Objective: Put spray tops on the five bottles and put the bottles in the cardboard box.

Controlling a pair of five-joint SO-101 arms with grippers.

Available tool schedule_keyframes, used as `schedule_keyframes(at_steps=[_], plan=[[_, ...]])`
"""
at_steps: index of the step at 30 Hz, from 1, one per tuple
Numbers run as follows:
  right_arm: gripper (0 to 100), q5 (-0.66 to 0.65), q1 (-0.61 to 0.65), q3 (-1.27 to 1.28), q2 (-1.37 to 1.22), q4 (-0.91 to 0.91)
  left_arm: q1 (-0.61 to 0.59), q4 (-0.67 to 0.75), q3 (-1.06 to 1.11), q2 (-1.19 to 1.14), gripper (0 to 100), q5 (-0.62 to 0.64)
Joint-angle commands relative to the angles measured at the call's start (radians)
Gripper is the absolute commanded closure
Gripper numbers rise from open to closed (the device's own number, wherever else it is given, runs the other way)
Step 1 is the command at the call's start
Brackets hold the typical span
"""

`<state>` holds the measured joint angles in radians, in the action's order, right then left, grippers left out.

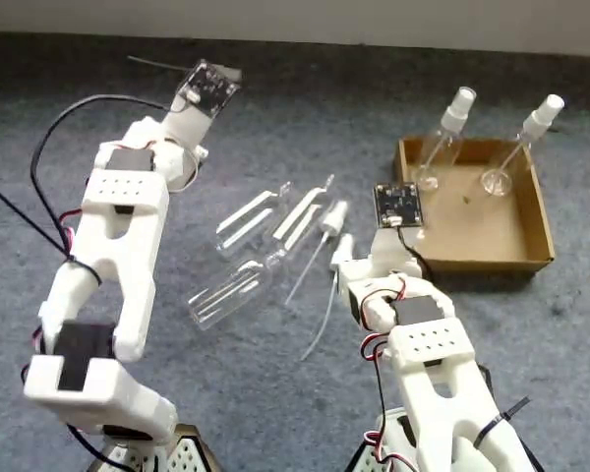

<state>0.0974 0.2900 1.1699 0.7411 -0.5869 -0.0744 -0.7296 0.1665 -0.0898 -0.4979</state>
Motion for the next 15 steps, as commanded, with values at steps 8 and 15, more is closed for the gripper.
schedule_keyframes(at_steps=[8, 15], plan=[[94.3, 0.006, 0.015, -0.045, 0.004, 0.025, -0.007, 0.255, -0.891, -0.788, 99, -0.006], [94.3, 0.006, 0.015, -0.045, 0.004, 0.027, -0.013, 0.288, -1.477, -1.231, 99, -0.006]])
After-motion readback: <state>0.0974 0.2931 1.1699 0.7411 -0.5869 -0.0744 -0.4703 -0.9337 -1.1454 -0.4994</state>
